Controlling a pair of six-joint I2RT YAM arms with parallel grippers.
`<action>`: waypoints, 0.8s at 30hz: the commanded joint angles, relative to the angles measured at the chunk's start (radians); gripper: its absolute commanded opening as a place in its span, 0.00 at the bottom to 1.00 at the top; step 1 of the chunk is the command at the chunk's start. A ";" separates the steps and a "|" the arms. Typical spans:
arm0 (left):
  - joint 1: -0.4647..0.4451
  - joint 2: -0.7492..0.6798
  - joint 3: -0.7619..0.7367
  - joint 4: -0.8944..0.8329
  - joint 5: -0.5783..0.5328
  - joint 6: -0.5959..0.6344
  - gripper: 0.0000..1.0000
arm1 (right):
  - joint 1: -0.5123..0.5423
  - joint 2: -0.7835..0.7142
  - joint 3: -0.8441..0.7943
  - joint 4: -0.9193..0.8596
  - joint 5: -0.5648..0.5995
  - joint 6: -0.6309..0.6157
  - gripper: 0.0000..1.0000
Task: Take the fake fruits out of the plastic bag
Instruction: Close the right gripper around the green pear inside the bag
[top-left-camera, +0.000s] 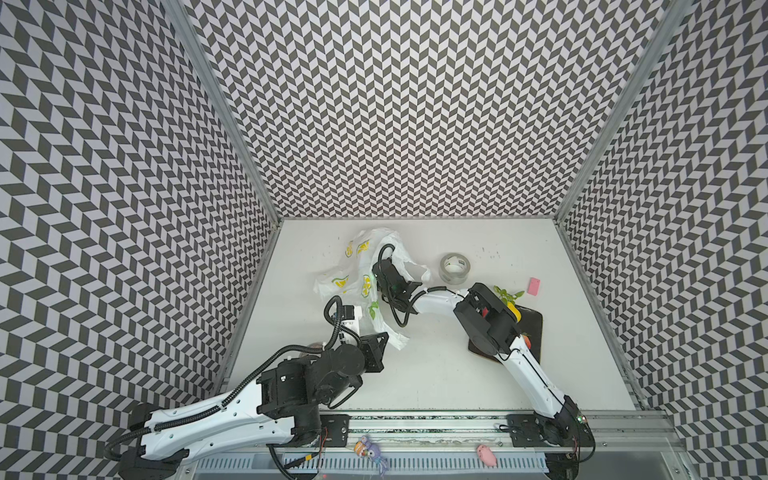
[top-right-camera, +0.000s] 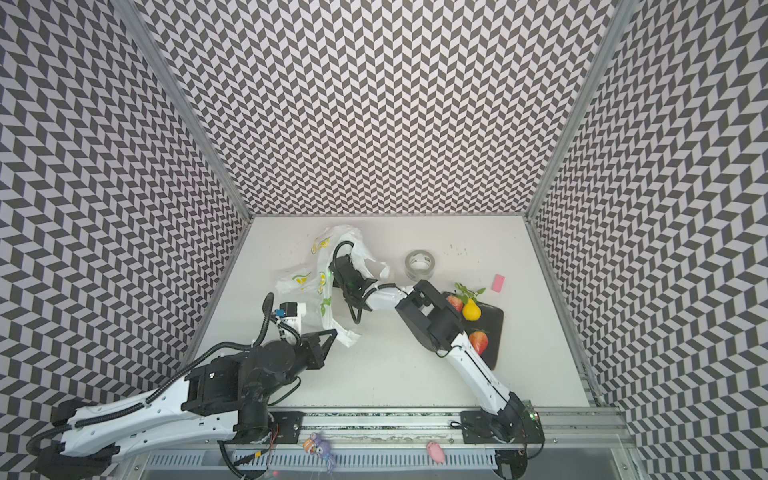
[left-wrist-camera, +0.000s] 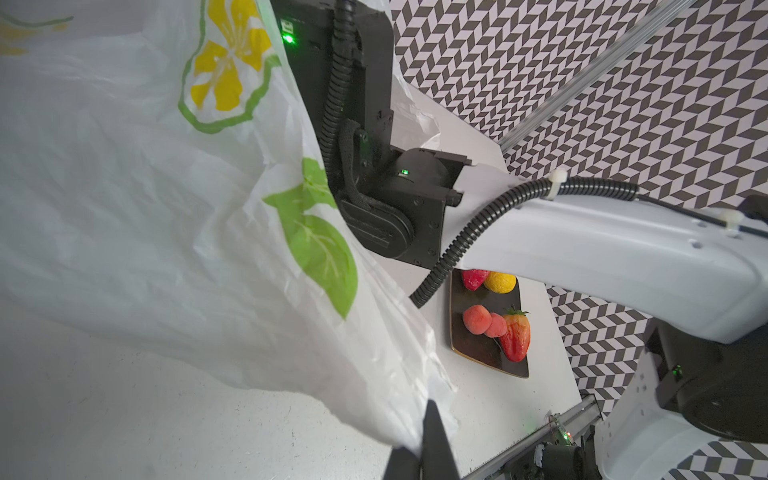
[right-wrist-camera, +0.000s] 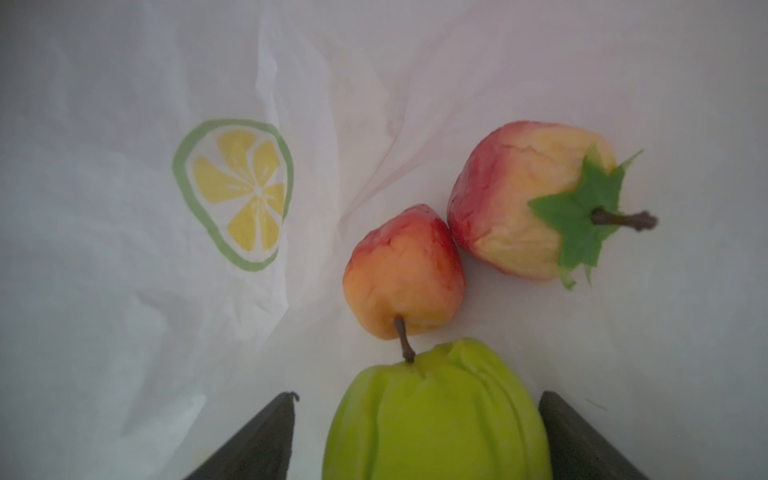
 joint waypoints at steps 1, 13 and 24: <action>0.000 0.001 0.034 -0.002 -0.007 0.016 0.00 | -0.013 0.074 0.050 -0.111 0.008 0.016 0.85; 0.001 -0.030 0.002 -0.018 -0.026 -0.017 0.00 | -0.019 -0.031 -0.099 -0.034 -0.031 0.023 0.34; 0.001 -0.070 -0.075 -0.025 -0.047 -0.050 0.00 | -0.021 -0.322 -0.423 0.122 -0.148 0.010 0.15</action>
